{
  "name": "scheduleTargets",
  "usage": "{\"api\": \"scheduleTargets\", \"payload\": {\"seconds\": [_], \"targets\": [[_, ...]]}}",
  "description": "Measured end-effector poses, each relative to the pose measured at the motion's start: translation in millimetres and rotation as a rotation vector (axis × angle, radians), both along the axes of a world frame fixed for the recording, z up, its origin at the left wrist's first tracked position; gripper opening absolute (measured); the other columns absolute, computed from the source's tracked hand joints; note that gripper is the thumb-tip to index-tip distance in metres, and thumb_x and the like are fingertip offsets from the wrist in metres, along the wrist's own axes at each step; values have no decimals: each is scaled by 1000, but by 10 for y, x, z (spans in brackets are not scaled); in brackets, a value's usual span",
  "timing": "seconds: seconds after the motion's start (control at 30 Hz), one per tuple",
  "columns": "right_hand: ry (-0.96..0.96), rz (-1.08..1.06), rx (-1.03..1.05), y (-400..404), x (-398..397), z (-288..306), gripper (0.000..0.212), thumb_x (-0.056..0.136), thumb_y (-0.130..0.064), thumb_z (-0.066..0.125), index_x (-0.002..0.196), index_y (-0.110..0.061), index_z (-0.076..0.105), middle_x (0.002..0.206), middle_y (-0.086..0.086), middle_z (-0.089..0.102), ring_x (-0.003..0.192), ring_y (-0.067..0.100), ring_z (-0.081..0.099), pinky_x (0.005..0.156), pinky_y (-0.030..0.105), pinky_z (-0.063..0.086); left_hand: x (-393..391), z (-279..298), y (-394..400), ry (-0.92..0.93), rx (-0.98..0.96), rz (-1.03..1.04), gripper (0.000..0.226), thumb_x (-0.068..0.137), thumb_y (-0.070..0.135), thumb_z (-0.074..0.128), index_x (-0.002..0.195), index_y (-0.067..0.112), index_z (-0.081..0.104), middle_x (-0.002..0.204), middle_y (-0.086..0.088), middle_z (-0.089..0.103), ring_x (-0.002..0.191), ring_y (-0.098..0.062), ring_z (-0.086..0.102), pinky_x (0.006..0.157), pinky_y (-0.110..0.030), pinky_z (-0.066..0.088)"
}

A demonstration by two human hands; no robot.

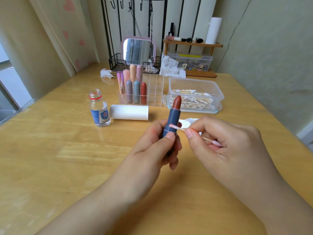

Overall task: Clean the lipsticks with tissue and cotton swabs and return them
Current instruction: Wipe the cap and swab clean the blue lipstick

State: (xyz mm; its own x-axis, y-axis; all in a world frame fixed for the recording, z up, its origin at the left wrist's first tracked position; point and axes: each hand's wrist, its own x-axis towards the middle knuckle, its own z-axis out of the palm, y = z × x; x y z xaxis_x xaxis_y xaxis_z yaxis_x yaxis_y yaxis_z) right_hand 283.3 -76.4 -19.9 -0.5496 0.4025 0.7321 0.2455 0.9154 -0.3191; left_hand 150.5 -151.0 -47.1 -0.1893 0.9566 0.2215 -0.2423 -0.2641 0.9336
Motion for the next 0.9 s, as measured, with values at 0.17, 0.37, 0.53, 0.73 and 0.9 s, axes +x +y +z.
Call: {"api": "scheduleTargets", "payload": {"seconds": [0.17, 0.37, 0.53, 0.73, 0.9], "targets": [[47, -66, -1, 44, 26, 1, 22, 87, -24, 53, 69, -15, 60, 51, -17, 32, 53, -1, 33, 51, 8, 28, 3, -11, -1, 71, -9, 7, 29, 82, 20, 48, 108, 10, 55, 76, 1, 60, 60, -13, 52, 58, -25, 47], [-10, -4, 10, 25, 10, 6, 18, 86, -18, 60, 68, -14, 62, 54, -30, 29, 53, -9, 35, 56, 2, 27, 22, 2, 7, 132, -2, 72, 25, 78, 17, 56, 102, 9, 54, 71, 0, 59, 56, -13, 53, 54, -24, 47], [28, -49, 12, 48, 33, 7, 21, 88, -23, 54, 71, -14, 62, 52, -19, 35, 53, -6, 35, 53, 5, 28, 18, -15, -4, 221, 9, 111, 21, 80, 21, 58, 99, 15, 53, 70, 2, 57, 57, -14, 52, 55, -26, 45], [-20, 3, 12, 7, 9, 8, 21, 85, -22, 55, 67, -15, 62, 53, -27, 28, 53, -7, 34, 55, 3, 26, 18, -10, -9, 220, 18, 116, 32, 76, 29, 66, 97, 13, 48, 66, 8, 56, 54, -14, 49, 50, -26, 42], [15, -19, 17, 16, 23, 19, 20, 87, -19, 58, 69, -13, 63, 52, -22, 38, 53, -2, 36, 54, 4, 28, 27, 16, -18, 136, -19, 92, 30, 76, 17, 60, 99, 11, 42, 66, 2, 58, 51, -15, 49, 43, -27, 41]]}}
